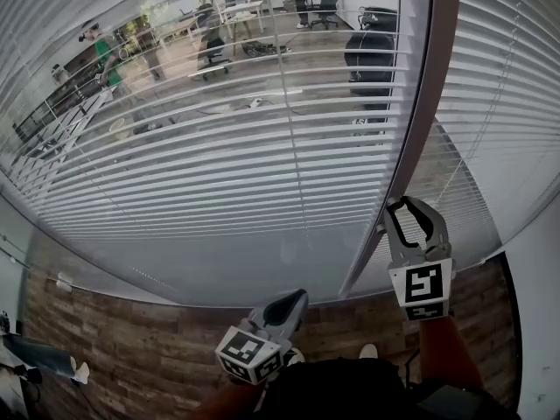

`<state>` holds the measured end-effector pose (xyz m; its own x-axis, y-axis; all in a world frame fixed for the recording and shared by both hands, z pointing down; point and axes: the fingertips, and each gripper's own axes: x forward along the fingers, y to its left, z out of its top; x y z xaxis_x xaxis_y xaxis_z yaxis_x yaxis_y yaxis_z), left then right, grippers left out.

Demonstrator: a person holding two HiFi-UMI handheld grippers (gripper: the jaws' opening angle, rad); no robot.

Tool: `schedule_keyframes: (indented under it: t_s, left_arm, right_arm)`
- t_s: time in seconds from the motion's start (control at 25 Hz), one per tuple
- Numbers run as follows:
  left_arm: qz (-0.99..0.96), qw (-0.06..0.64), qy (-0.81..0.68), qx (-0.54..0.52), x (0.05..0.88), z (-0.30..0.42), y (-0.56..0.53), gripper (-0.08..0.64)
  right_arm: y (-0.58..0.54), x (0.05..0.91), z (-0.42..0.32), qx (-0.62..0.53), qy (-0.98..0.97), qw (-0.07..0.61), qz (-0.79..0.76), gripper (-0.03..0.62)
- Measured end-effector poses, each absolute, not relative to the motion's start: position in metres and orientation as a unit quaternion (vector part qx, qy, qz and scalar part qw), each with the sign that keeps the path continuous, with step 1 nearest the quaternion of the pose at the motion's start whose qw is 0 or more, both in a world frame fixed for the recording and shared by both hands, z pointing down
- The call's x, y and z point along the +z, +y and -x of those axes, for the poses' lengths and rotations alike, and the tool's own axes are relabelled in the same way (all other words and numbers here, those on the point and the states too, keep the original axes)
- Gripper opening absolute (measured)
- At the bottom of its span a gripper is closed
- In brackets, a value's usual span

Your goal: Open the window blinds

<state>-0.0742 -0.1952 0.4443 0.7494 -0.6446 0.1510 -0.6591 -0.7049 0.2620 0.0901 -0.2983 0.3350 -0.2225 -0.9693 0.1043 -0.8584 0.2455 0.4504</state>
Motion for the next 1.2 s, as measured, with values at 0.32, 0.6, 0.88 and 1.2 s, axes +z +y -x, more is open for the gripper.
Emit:
schedule_keyframes:
  t_s: [0.32,0.6,0.88,1.2]
  left_arm:
    - [-0.922,0.147,-0.358,0.025,0.447,0.077,-0.197,0.002]
    - [-0.924,0.146,-0.353,0.025,0.447,0.075,-0.197,0.001]
    - [-0.924,0.144,-0.354,0.026,0.441,0.076,-0.196,0.002]
    - [-0.921,0.144,-0.360,0.028,0.440,0.074,-0.198,0.002]
  right_arm:
    - [-0.296,0.349,-0.085,-0.256,-0.712,0.295,-0.584,0.147]
    - [-0.298,0.350,-0.085,-0.269,-0.705,0.310,-0.578,0.149]
    - [-0.295,0.343,-0.085,-0.250,-0.719,0.286,-0.583,0.155]
    - [-0.292,0.342,-0.086,-0.246,-0.725,0.273,-0.582,0.152]
